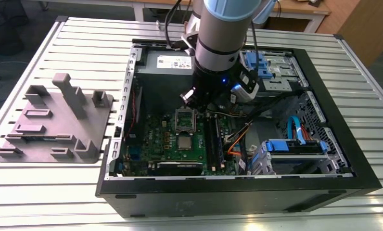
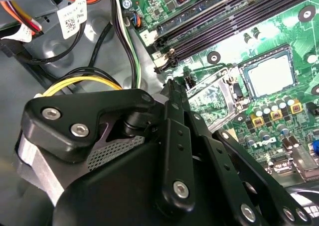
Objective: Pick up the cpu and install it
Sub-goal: 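Close the cpu cover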
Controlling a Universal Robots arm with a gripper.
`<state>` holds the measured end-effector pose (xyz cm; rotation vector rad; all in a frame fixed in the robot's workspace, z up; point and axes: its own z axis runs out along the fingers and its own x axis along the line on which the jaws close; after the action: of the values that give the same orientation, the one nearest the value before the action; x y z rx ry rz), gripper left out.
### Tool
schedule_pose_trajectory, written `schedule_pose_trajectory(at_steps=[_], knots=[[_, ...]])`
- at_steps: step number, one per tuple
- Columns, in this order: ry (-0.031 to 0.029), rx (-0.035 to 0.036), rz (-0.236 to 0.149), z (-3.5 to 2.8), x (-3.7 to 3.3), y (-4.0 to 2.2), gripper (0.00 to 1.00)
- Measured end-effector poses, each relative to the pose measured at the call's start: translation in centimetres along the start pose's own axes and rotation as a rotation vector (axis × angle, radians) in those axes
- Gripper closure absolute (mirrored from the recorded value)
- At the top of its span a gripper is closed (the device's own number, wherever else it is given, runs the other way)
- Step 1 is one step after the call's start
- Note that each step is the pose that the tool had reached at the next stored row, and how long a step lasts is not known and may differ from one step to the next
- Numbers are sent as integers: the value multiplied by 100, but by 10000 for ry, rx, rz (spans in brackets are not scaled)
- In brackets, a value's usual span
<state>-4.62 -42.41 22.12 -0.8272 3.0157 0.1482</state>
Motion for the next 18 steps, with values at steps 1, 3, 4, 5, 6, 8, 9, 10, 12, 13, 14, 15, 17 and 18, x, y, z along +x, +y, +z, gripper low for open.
schedule_pose_trajectory(at_steps=[1,3,4,5,6,8,9,10,12,13,14,15,17,18], knots=[[3,0,-29,9,-2,1,89],[6,-2,-72,28,-6,6,89],[8,-2,-83,37,-9,12,89],[9,-2,-89,43,-14,19,89],[9,-3,-93,50,-18,25,89],[7,-5,-100,63,-24,35,89],[8,-5,-104,69,-27,38,89],[9,-4,-106,75,-28,39,89],[37,259,-514,42,89,106,89],[40,261,-532,-148,83,123,89],[39,260,-536,-148,82,123,89],[43,267,-543,-148,82,123,89],[60,288,-563,-149,82,122,89],[71,304,-578,-149,82,122,89]])
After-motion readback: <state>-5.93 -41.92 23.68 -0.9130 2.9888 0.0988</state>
